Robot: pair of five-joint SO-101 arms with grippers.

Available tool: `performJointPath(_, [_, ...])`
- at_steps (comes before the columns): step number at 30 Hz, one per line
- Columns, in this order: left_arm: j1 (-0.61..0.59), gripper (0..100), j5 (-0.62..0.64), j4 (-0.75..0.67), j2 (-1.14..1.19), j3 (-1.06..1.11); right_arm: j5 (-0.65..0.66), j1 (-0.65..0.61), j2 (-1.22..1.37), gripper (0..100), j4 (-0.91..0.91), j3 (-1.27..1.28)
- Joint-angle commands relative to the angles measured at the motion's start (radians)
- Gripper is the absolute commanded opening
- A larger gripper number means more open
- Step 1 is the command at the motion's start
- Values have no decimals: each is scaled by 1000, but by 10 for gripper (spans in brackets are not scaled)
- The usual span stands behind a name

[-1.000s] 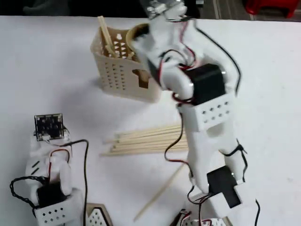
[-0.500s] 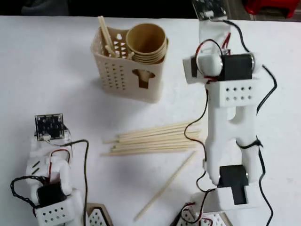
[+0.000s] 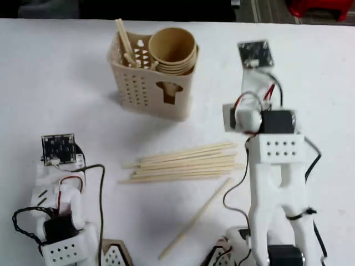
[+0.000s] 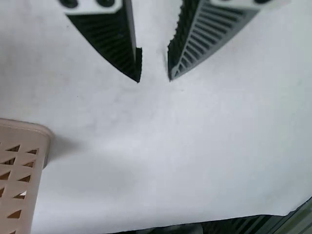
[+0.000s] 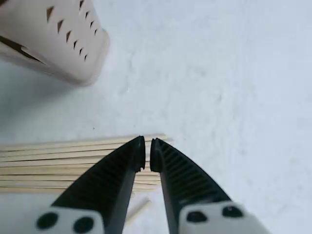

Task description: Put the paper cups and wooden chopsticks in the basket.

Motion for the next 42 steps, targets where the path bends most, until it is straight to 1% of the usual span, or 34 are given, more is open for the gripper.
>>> performJointPath(1, [13, 112, -6, 6, -18, -37, -11, 38, -90, 33, -137, 149])
performJointPath(3, [33, 112, -8, 6, -18, -38, -11, 56, -104, 34, -226, 221])
performJointPath(5, [71, 112, -43, 11, -12, -55, -11, 68, -107, 34, -302, 282])
performJointPath(8, [120, 112, -71, 75, -12, -135, -20, 70, -107, 34, -394, 371])
performJointPath(12, [163, 112, -75, 140, -12, -275, -107, 74, -111, 34, -512, 459])
performJointPath(16, [255, 112, -83, 216, -10, -373, -117, 74, -114, 35, -535, 471])
performJointPath(21, [414, 113, -172, 334, 30, -450, -118, 125, -116, 35, -539, 471])
performJointPath(24, [486, 117, -212, 368, 151, -506, -118, 156, -116, 35, -541, 468])
performJointPath(29, [619, 212, -302, 417, 441, -631, -118, 163, -116, 35, -541, 468])
performJointPath(33, [717, 216, -387, 431, 657, -703, -129, 163, -116, 35, -536, 470])
performJointPath(37, [811, 215, -407, 376, 849, -730, -163, 199, -116, 35, -539, 466])
performJointPath(42, [900, 215, -402, 235, 1064, -730, -167, 257, -117, 35, -541, 448])
